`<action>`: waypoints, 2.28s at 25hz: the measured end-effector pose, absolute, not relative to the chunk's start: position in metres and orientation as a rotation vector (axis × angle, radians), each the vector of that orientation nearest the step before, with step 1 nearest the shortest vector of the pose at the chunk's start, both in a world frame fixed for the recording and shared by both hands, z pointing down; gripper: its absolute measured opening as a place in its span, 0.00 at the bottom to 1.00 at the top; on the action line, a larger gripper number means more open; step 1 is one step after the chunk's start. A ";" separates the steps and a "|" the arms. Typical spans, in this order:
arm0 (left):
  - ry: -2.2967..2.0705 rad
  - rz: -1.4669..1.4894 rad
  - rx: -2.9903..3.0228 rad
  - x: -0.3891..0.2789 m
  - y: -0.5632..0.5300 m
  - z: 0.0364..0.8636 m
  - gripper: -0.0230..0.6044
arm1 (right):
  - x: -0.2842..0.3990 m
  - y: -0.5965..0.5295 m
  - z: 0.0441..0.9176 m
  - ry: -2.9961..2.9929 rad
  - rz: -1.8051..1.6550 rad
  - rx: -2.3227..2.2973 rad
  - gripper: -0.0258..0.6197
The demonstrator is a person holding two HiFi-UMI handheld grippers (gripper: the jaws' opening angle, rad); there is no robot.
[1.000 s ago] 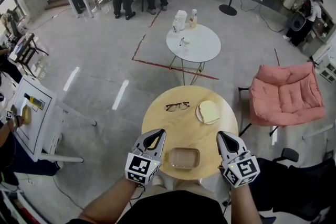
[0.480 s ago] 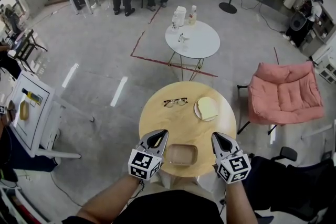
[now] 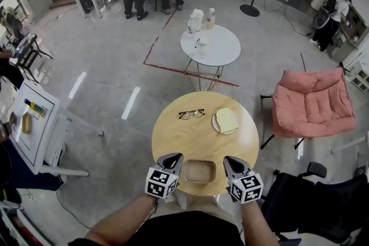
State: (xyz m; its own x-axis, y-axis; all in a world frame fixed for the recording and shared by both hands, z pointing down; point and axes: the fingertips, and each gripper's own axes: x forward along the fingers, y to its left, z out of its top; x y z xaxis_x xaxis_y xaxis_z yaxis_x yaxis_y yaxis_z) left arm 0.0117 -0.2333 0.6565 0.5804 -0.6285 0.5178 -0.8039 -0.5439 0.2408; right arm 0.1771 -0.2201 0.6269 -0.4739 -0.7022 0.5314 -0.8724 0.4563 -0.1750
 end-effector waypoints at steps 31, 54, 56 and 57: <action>-0.881 0.818 2.058 0.031 -0.180 0.801 0.10 | 0.189 -0.169 0.804 -1.925 0.988 1.107 0.19; -0.848 0.835 2.001 0.034 -0.168 0.809 0.23 | 0.197 -0.178 0.798 -1.906 1.170 1.153 0.09; -0.841 0.826 2.005 0.035 -0.166 0.806 0.23 | 0.199 -0.177 0.797 -1.900 1.213 1.181 0.09; -0.837 0.821 2.005 0.036 -0.164 0.805 0.23 | 0.201 -0.176 0.797 -1.899 1.230 1.193 0.09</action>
State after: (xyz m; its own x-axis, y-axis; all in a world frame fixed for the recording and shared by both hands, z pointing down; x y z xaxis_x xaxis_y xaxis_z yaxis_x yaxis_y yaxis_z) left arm 0.0360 -0.1643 0.8050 0.5713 -0.2655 0.7766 -0.7817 -0.4645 0.4162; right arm 0.2006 -0.1763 0.7966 -0.4353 -0.3705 0.8205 -0.9003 0.1766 -0.3979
